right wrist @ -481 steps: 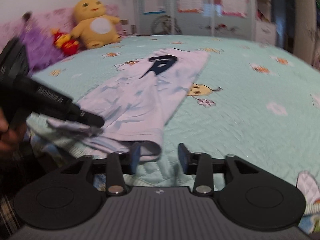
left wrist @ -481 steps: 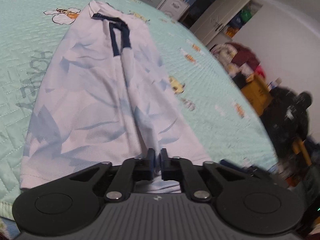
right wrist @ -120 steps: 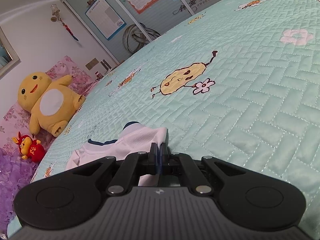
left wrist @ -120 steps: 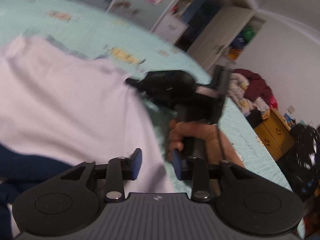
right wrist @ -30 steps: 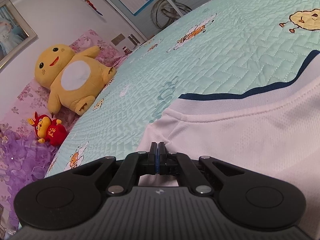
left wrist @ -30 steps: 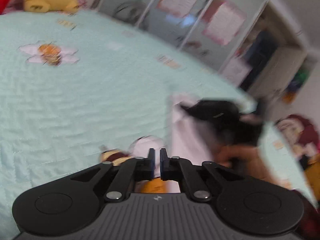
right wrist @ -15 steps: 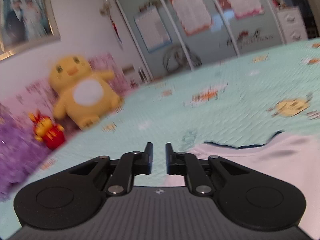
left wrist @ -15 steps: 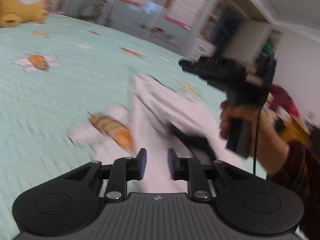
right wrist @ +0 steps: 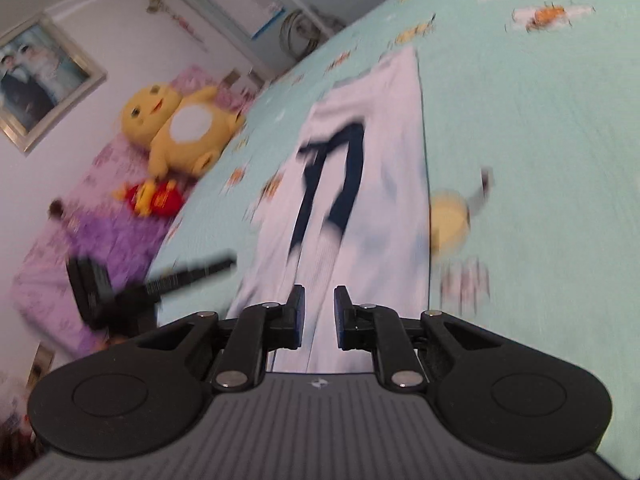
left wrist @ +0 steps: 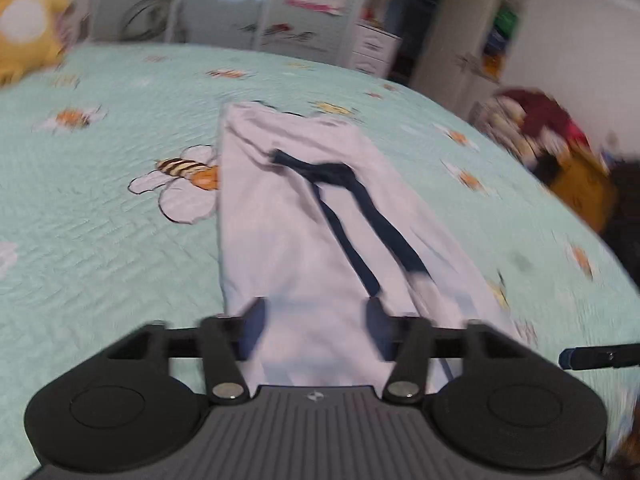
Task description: Fold clothes
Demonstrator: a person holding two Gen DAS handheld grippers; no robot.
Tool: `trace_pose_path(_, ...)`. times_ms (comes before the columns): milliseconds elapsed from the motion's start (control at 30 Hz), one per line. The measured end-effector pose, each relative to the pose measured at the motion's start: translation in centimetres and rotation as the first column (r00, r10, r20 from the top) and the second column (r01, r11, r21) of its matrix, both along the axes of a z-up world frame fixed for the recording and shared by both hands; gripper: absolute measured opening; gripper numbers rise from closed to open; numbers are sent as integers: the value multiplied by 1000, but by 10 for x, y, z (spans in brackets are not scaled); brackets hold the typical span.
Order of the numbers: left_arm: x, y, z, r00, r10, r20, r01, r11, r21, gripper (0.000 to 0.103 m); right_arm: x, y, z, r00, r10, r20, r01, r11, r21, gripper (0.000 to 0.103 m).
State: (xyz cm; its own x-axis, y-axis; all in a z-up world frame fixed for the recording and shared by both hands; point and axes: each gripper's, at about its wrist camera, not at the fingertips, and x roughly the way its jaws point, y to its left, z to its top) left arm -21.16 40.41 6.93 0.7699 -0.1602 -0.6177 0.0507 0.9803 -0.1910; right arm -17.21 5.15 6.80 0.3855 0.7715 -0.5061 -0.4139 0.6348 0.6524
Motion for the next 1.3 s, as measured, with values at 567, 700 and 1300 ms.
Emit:
trace_pose_path(567,-78,-11,-29,990,-79,-119,93,989,113,53,-98,21,-22,997,58,52,-47,981,-187,16)
trace_pose_path(700,-82,-6,-31,987,-13,-158,46,978,204,36,-107,17,-20,997,41,62,-28,980,-196,16)
trace_pose_path(1300,-117,-8,7,984,-173,-48,174,985,9,42,-125,8,1,993,33,110,-8,974,-226,16)
